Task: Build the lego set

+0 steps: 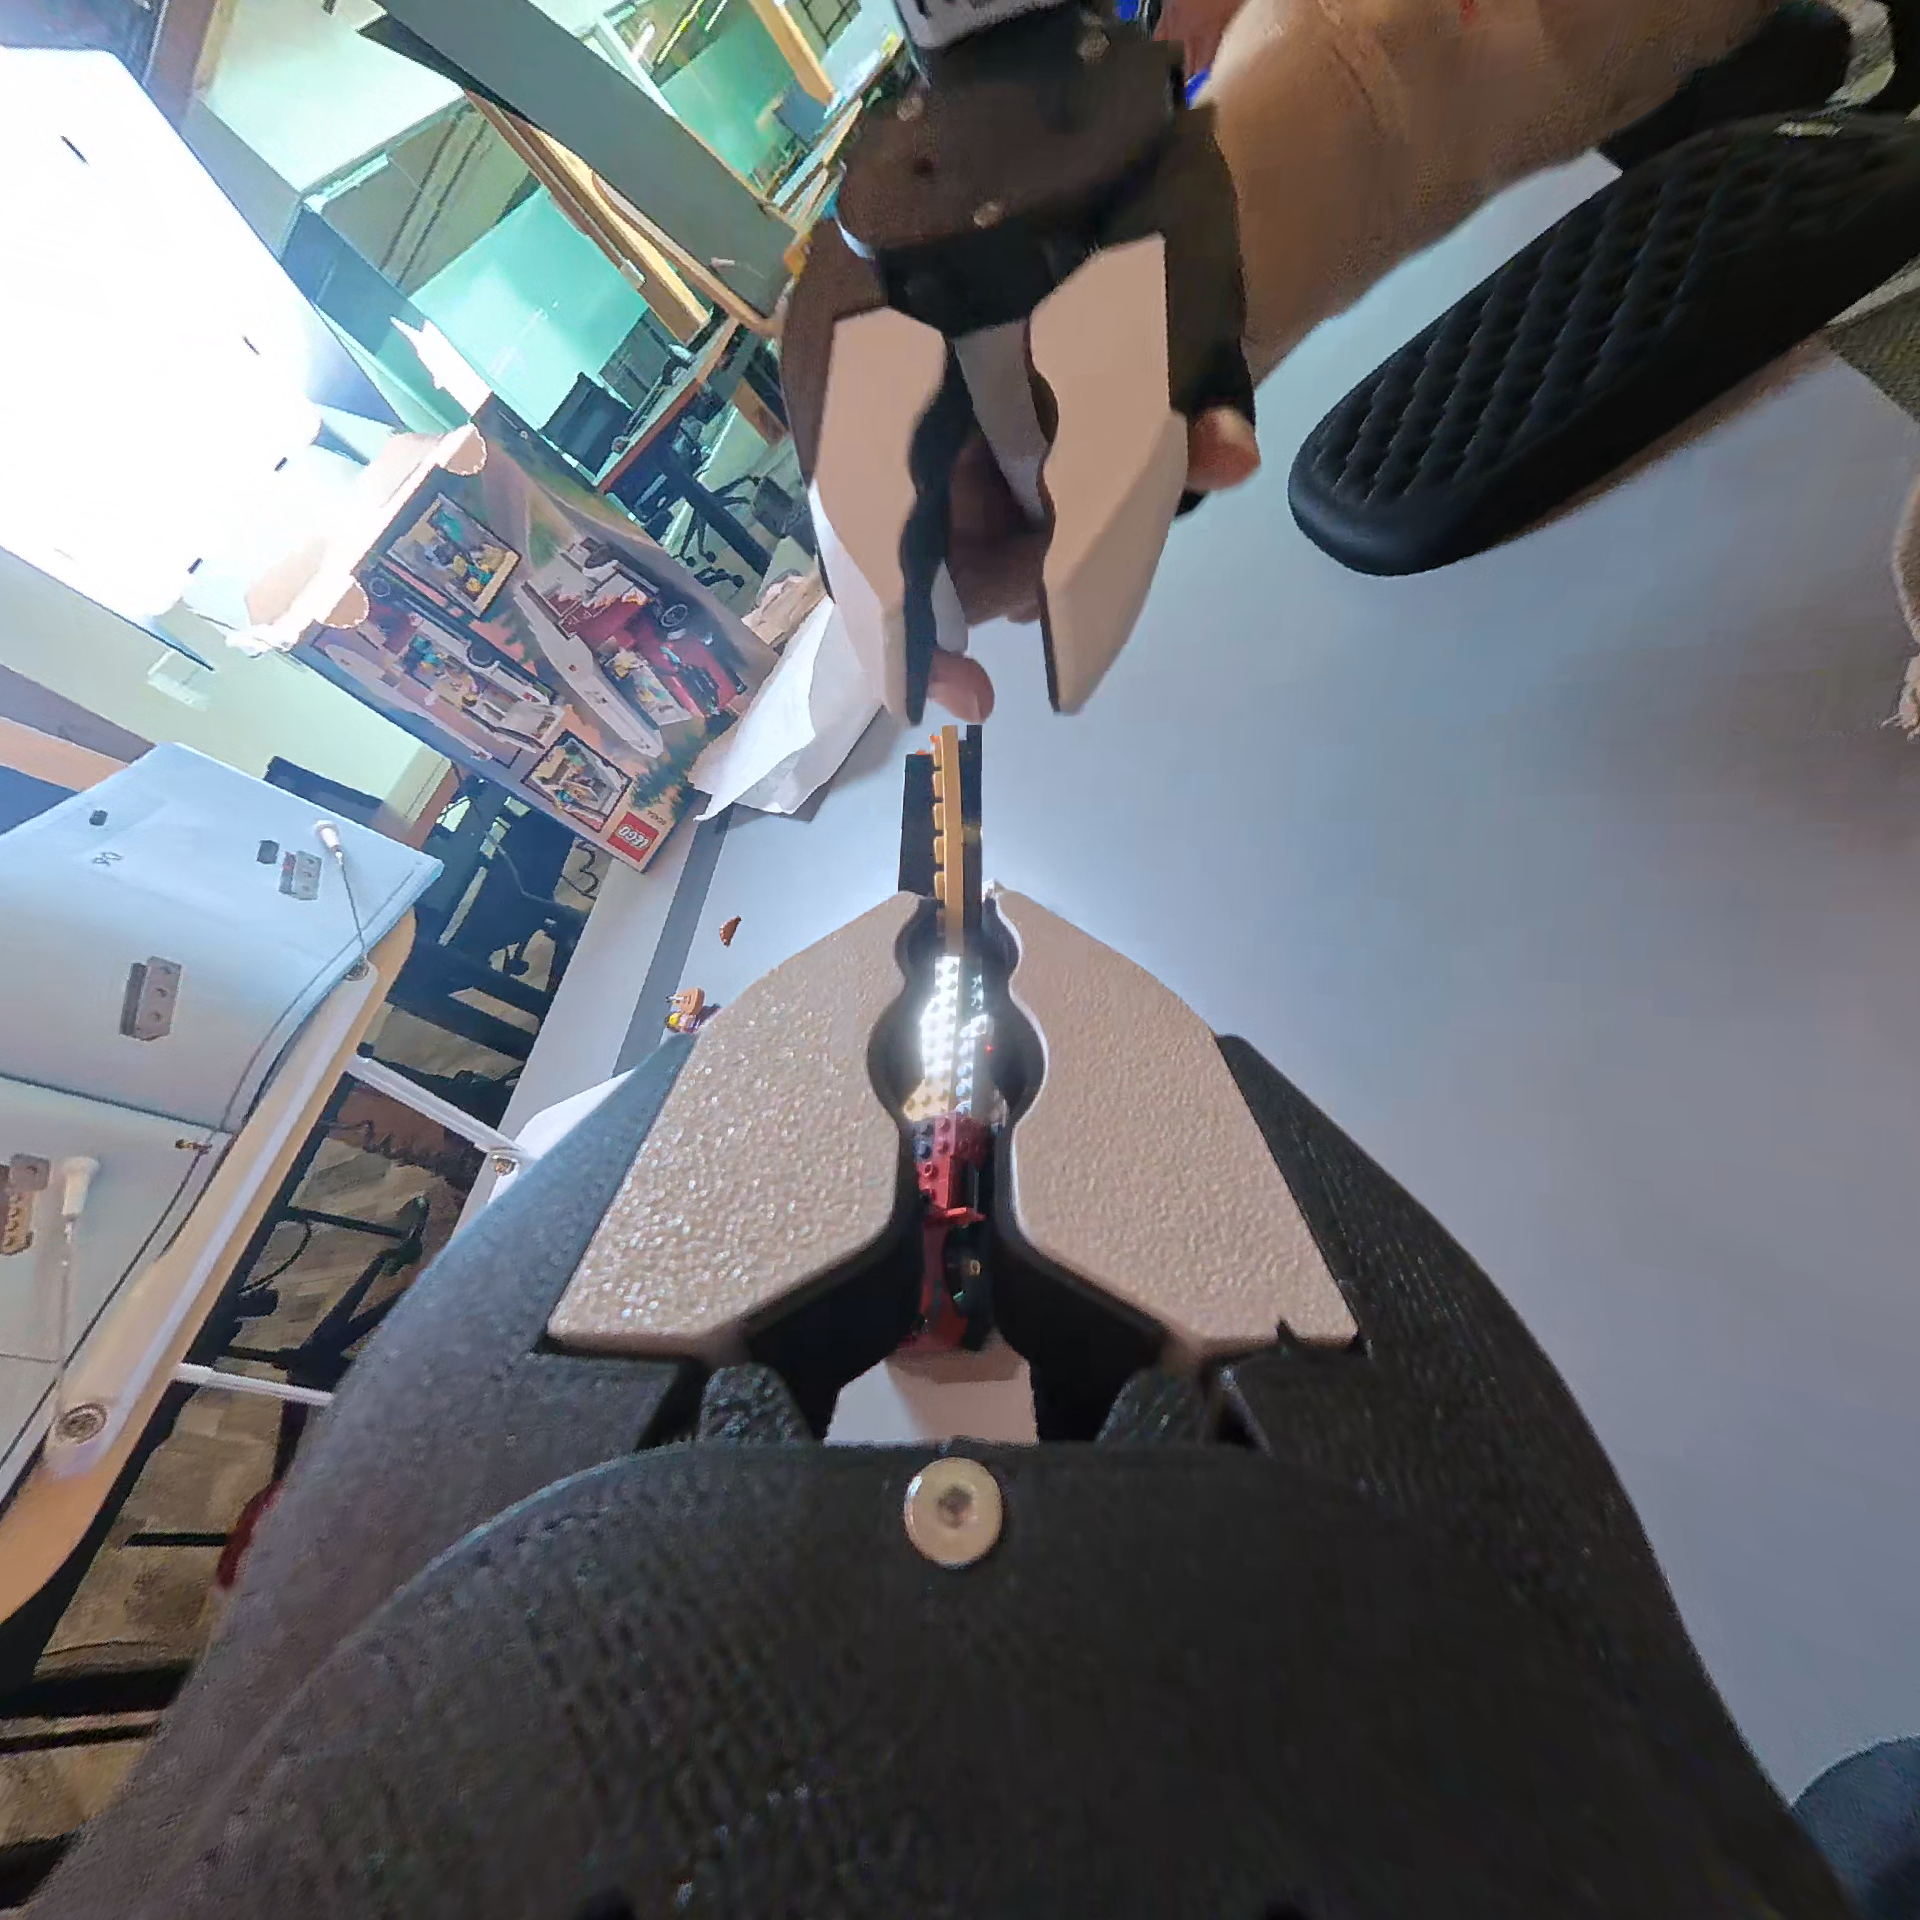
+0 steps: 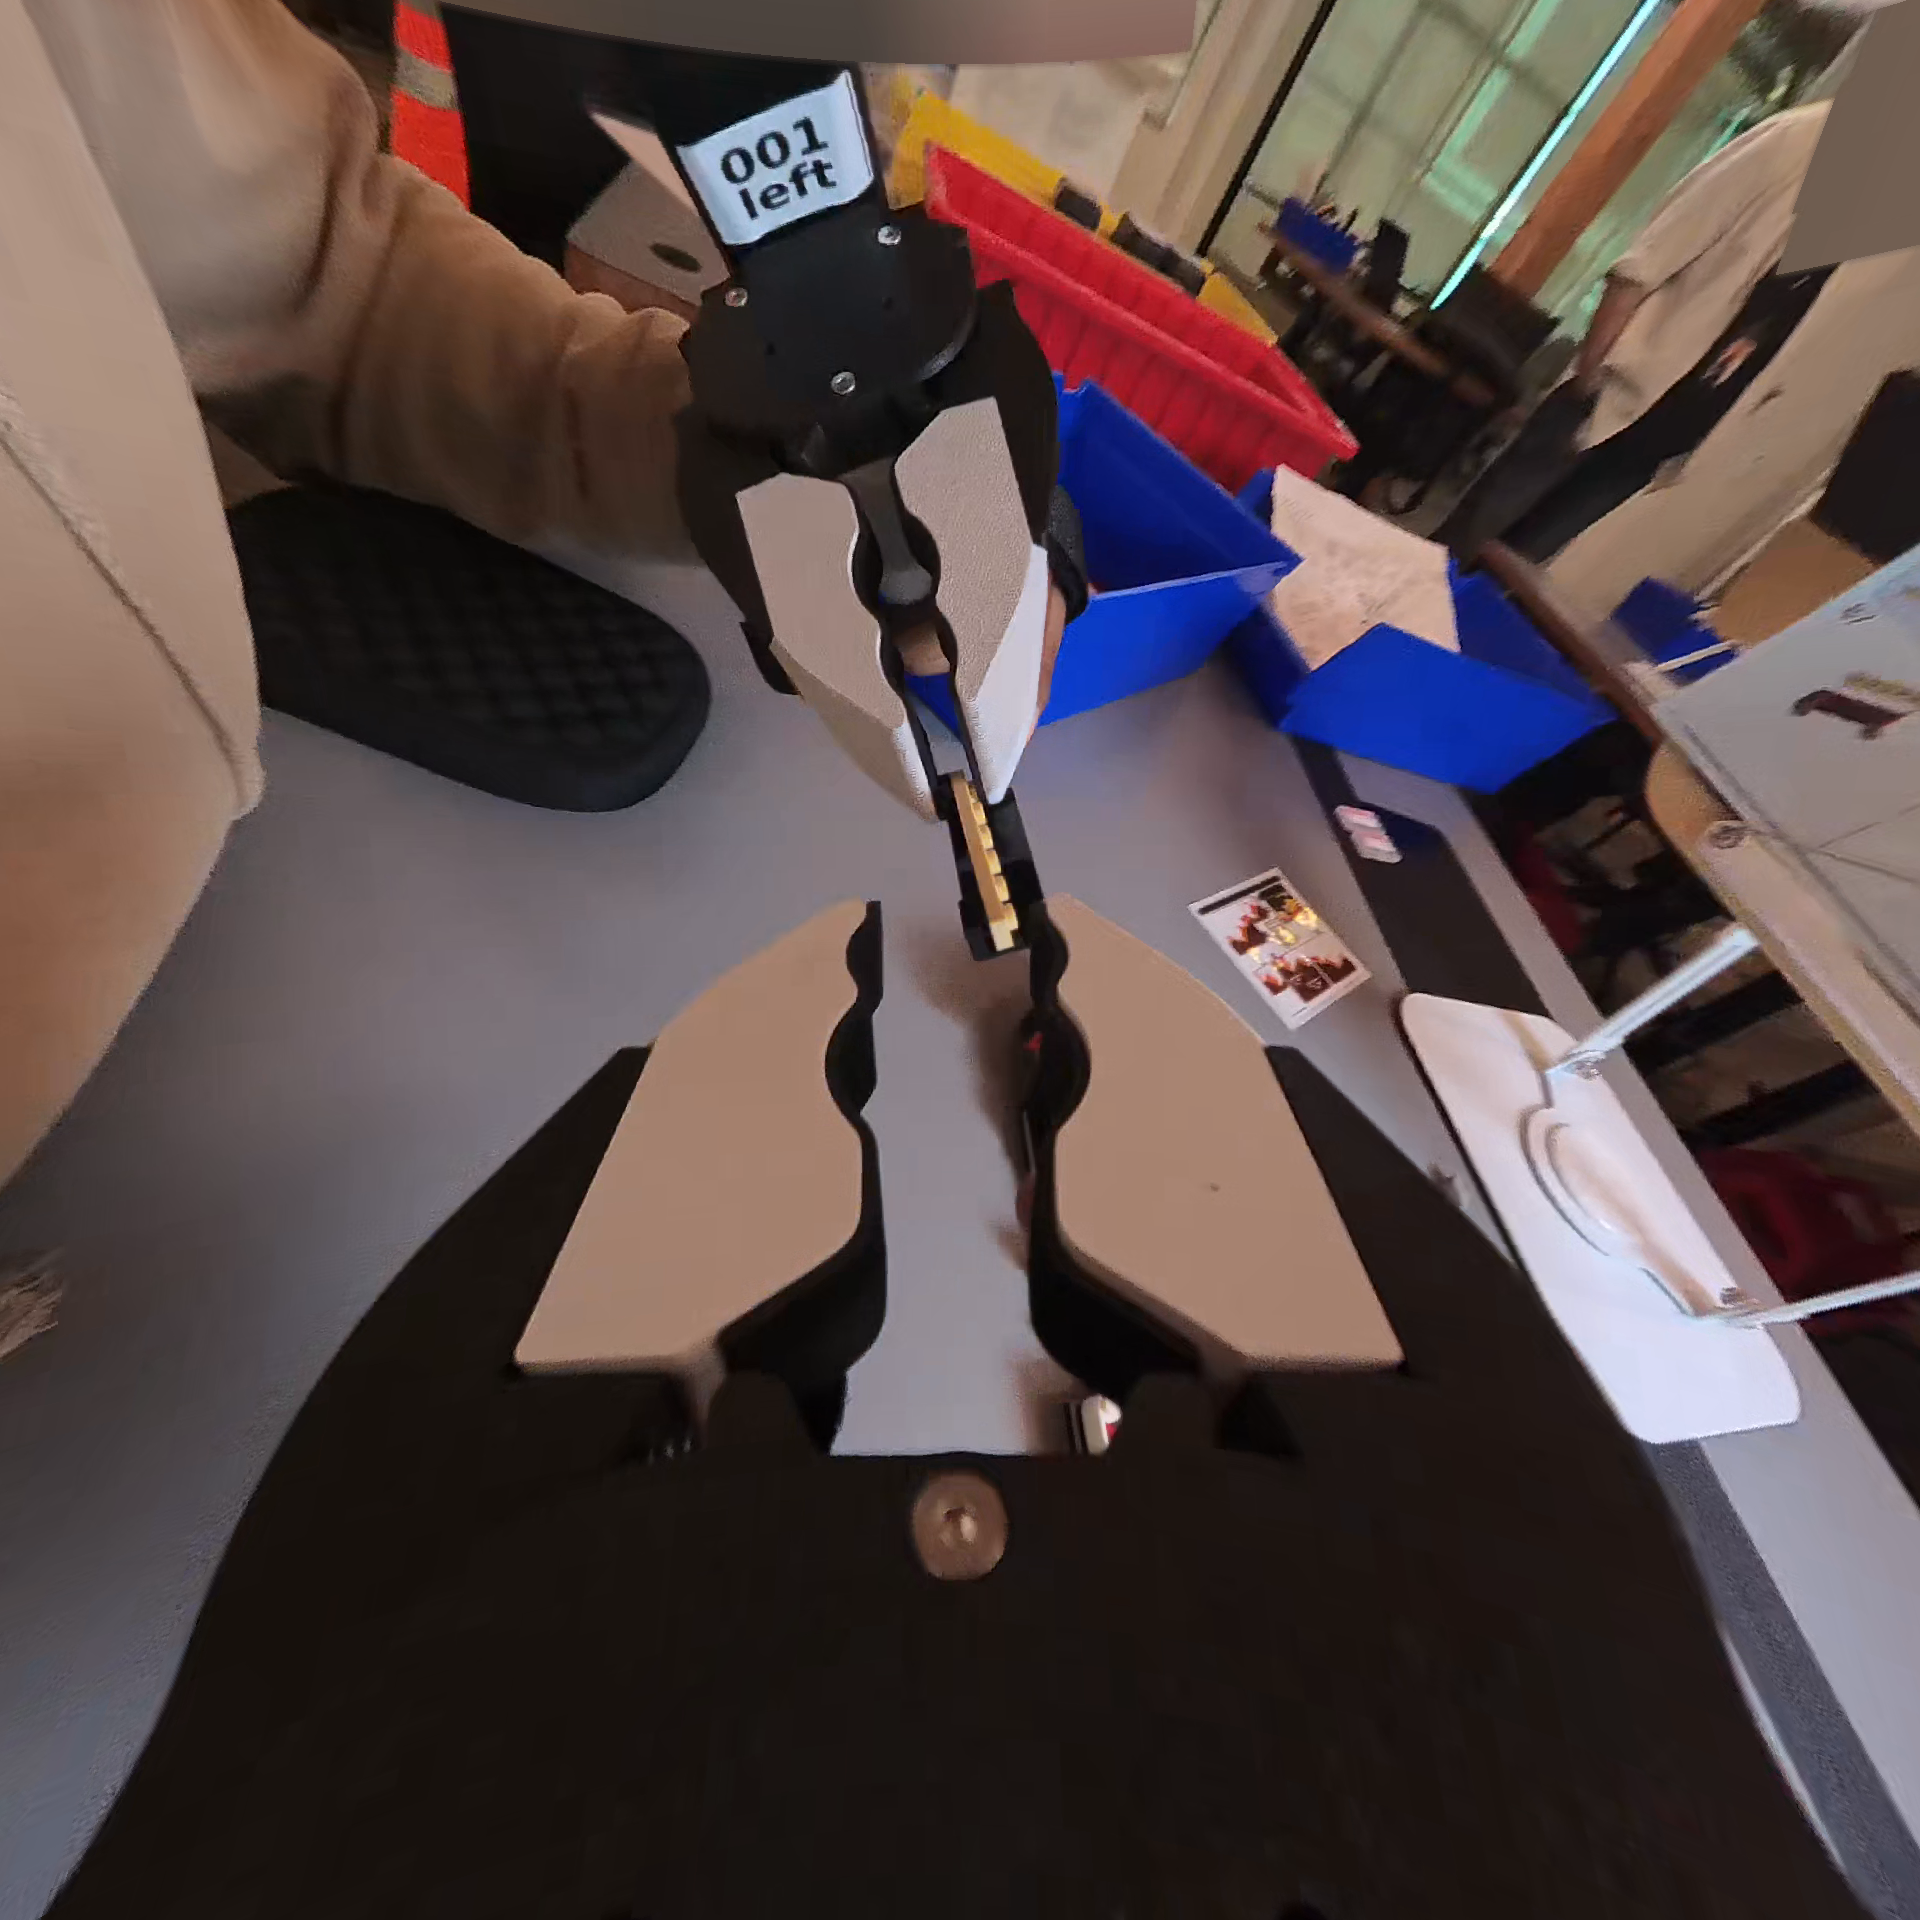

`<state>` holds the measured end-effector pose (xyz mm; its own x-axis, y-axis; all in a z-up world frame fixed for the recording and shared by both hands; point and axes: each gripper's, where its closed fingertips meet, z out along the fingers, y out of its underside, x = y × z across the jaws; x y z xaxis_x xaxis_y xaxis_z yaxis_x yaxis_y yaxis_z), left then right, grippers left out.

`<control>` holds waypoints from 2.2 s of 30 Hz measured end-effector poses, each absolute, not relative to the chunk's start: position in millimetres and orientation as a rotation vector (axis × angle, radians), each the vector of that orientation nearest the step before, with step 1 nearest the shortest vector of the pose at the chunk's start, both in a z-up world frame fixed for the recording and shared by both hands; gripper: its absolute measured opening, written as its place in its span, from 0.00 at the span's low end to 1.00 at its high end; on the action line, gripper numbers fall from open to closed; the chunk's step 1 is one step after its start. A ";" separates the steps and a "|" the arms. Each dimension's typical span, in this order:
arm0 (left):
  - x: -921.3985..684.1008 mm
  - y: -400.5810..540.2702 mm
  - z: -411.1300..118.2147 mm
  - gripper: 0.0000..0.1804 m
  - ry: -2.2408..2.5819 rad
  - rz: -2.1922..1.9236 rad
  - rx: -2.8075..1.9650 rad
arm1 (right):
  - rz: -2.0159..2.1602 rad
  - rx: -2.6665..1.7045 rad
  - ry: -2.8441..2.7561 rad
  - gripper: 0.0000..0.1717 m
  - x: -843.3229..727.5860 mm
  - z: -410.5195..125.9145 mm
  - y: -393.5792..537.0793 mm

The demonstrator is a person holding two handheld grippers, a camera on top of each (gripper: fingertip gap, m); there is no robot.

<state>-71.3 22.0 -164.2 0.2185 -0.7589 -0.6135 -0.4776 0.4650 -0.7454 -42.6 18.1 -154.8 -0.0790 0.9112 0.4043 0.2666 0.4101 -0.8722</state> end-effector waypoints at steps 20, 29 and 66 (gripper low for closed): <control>-61.2 17.4 -157.2 0.04 1.398 -0.415 -1.188 | 0.776 -1.070 -1.575 0.05 -40.8 -154.6 19.8; -56.8 11.6 -180.1 0.04 1.486 -0.269 -1.128 | 1.054 -1.311 -1.630 0.15 -31.5 -162.9 19.5; -59.0 29.1 -272.9 0.03 1.399 -0.690 -1.706 | 0.843 -1.429 -2.094 0.02 -59.3 -270.3 32.6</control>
<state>-59.0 29.1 -272.9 0.2373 -0.9683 -0.0778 -0.5276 -0.0613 -0.8473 -59.3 32.6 -270.3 -0.3507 0.9358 0.0359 0.6500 0.2708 -0.7100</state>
